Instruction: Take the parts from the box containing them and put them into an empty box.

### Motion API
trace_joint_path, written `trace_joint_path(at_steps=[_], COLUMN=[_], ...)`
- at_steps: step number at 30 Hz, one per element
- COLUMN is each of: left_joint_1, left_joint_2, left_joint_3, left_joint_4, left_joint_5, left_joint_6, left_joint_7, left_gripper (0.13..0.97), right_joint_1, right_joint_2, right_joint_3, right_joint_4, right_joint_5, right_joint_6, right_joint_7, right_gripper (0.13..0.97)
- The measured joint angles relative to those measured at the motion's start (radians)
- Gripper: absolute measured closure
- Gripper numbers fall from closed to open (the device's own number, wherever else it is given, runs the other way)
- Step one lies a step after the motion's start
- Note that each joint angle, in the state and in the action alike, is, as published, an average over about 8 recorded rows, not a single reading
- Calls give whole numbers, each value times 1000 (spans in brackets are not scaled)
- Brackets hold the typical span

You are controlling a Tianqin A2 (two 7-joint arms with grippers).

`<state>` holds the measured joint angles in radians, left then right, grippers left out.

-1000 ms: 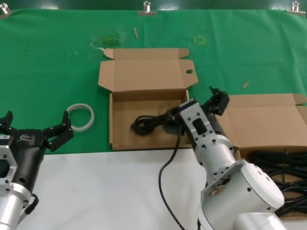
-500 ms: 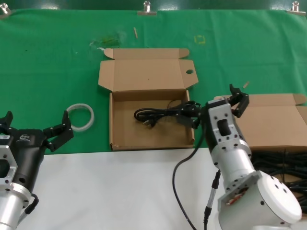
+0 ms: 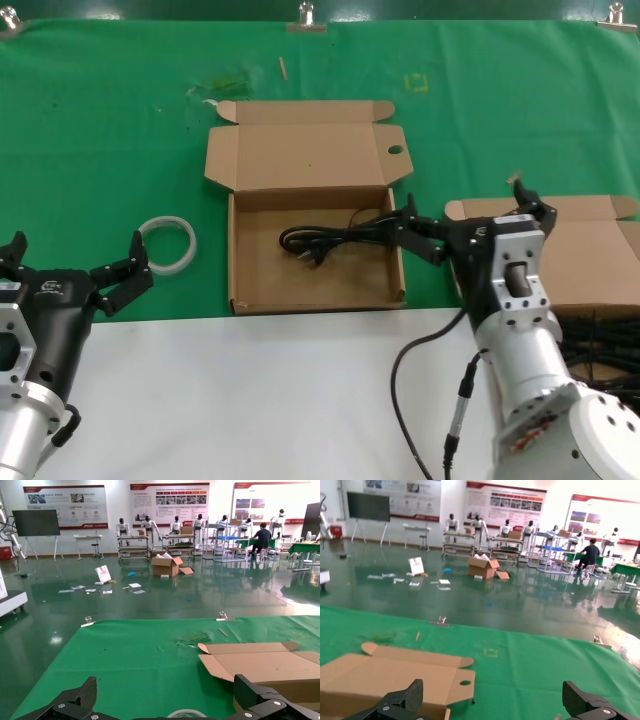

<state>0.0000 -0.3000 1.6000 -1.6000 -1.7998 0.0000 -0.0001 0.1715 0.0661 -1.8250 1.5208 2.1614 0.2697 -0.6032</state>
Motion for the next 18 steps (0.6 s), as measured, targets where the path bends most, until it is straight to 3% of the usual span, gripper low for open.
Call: trace_joint_path(at_steps=[18], left_joint_1=[0], left_joint_2=[0], left_joint_3=[0], left_joint_4=[0], left_joint_5=[0], left_joint_6=[0], left_joint_7=[0], left_gripper=[132], right_joint_1=[-109], right_joint_2=[0], right_joint_3=[143], right_joint_4=[50], right_joint_5=[-229], right_joint_6=[-171], right_joint_7=[381], right_gripper=[129])
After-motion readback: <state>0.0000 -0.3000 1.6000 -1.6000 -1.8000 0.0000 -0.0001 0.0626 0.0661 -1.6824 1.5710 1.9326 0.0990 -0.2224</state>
